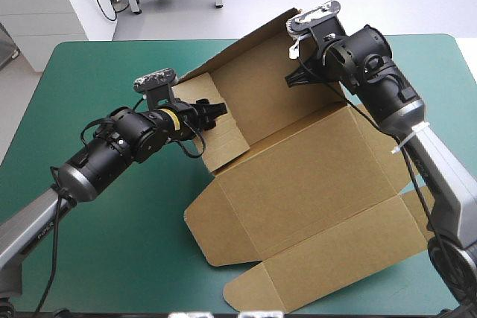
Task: Fold the box
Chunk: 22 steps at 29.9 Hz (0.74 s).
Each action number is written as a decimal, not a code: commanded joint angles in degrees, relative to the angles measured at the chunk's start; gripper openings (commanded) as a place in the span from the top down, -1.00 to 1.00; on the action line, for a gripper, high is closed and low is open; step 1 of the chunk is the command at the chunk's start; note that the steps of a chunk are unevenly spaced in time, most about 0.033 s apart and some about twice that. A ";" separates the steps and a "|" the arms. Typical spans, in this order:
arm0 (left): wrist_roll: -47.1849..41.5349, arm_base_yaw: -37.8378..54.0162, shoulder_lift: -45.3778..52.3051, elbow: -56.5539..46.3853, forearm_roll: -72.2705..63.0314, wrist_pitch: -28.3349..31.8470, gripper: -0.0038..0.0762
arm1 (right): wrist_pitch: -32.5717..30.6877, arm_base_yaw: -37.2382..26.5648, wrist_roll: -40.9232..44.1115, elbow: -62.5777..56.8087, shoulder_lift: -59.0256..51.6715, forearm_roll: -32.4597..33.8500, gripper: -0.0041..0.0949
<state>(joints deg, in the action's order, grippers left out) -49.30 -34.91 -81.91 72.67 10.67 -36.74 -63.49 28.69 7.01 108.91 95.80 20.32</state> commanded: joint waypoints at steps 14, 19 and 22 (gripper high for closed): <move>-12.62 -1.54 1.98 1.35 6.65 4.31 -0.20 | 6.29 0.05 3.59 1.71 -2.83 0.92 0.95; -12.80 -1.52 1.98 1.35 8.14 4.31 -0.18 | 6.29 0.05 3.59 1.71 -2.83 0.92 0.95; -12.65 -1.52 1.86 1.35 7.61 3.56 -0.03 | 6.09 0.05 3.59 1.71 -2.83 0.92 0.95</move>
<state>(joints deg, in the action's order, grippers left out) -61.42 -36.07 -81.91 72.38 17.76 -35.66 -61.55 28.73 9.56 108.91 95.80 20.32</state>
